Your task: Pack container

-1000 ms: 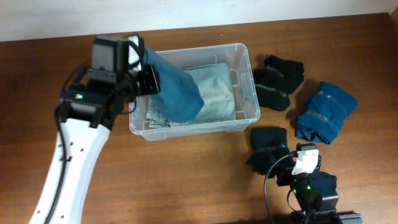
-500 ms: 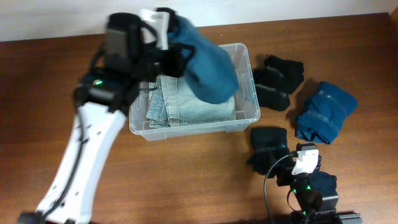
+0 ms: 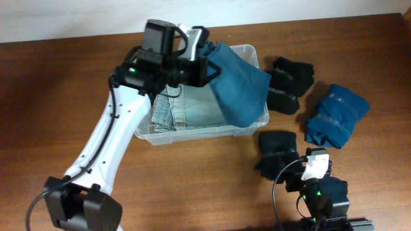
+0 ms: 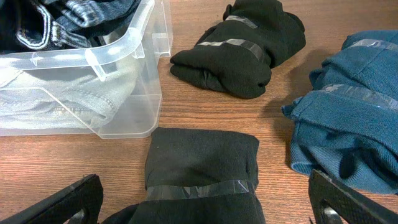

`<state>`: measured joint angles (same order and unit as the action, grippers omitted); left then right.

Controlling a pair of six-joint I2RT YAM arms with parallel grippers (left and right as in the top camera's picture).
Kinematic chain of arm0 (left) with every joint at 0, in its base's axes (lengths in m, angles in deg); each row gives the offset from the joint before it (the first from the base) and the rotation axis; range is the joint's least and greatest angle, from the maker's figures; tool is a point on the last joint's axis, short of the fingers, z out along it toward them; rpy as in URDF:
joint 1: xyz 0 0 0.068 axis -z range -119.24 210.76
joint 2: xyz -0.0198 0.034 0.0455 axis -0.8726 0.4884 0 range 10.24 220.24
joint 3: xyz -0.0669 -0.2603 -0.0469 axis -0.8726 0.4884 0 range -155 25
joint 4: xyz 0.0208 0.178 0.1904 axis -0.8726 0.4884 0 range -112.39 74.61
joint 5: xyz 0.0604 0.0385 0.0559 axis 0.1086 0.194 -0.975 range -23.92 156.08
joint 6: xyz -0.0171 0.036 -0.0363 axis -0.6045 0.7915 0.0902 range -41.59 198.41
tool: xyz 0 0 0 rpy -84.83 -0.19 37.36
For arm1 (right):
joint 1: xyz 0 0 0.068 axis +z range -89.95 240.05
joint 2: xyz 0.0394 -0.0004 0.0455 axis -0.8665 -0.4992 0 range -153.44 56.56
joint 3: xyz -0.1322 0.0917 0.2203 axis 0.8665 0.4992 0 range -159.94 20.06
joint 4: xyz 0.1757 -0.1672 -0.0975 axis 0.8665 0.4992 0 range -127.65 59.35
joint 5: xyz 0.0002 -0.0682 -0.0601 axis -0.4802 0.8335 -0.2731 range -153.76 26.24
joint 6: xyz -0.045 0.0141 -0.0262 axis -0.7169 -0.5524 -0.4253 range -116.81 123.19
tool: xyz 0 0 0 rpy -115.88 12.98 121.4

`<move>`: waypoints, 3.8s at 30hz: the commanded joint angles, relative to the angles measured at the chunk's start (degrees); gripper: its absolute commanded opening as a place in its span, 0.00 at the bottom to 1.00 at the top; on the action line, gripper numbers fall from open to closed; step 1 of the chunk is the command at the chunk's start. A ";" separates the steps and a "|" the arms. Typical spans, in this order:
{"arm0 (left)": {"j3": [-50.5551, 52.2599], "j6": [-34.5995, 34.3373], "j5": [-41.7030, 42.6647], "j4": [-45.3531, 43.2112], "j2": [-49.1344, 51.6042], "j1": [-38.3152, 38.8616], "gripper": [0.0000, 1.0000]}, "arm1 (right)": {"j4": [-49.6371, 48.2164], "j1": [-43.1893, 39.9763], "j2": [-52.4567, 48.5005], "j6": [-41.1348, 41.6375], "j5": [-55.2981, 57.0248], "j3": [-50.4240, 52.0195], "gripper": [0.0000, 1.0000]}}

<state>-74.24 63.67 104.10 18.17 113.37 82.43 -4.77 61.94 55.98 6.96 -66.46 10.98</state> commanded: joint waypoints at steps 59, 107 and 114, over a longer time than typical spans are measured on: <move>-5.49 -44.22 -34.84 35.36 -0.96 -0.90 1.00 | -0.15 -0.42 0.37 -0.35 -0.11 0.42 0.98; -8.55 -28.39 -19.39 -6.05 -0.87 5.62 0.00 | -0.13 -0.42 0.37 -0.35 -0.11 0.42 0.98; -5.46 -31.08 -28.20 -5.14 1.29 9.38 0.01 | -0.13 -0.42 0.37 -0.35 -0.11 0.42 0.98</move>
<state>-80.47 34.40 80.62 14.39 114.66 90.52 -4.77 61.94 55.98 7.01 -66.46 10.98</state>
